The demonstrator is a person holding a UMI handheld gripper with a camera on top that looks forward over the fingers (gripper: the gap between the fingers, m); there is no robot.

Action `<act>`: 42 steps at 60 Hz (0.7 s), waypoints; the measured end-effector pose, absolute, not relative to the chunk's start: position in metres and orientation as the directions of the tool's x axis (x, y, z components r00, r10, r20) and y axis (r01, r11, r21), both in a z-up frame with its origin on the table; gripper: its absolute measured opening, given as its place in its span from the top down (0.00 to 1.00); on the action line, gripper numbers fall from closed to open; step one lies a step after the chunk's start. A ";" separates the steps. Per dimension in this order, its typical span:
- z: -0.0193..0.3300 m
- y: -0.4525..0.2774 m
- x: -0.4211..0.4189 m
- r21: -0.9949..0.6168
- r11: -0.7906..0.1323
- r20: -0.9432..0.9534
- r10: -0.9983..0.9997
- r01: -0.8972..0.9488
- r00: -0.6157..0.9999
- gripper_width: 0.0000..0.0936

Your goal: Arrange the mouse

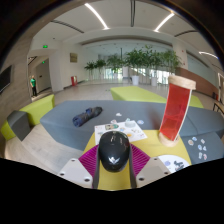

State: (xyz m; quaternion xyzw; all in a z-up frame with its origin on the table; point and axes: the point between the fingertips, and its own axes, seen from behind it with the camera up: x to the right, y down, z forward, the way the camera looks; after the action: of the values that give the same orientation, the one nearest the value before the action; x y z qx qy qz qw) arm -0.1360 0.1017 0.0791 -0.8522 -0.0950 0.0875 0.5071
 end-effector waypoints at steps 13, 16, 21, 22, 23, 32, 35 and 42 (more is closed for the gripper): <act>0.141 0.091 -0.011 -0.915 -0.400 0.016 0.101 0.056 0.995 0.54; 0.101 0.080 0.014 -0.880 -0.472 0.022 0.070 0.052 0.997 0.55; 0.033 0.058 0.036 -0.814 -0.581 -0.011 0.044 0.017 0.999 0.55; 0.022 0.055 0.038 -0.800 -0.600 -0.019 0.040 0.009 0.999 0.55; 0.013 0.052 0.040 -0.789 -0.615 -0.025 0.037 0.003 0.999 0.54; -0.017 0.048 0.051 -0.774 -0.632 -0.048 0.020 -0.025 0.999 0.55; -0.017 0.047 0.049 -0.772 -0.636 -0.018 0.049 0.017 0.999 0.53; -0.014 0.048 0.049 -0.758 -0.652 -0.001 0.058 0.037 0.998 0.39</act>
State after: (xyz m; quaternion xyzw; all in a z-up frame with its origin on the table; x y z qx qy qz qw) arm 0.0488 0.0475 -0.0139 -0.9086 -0.0262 0.0128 0.4166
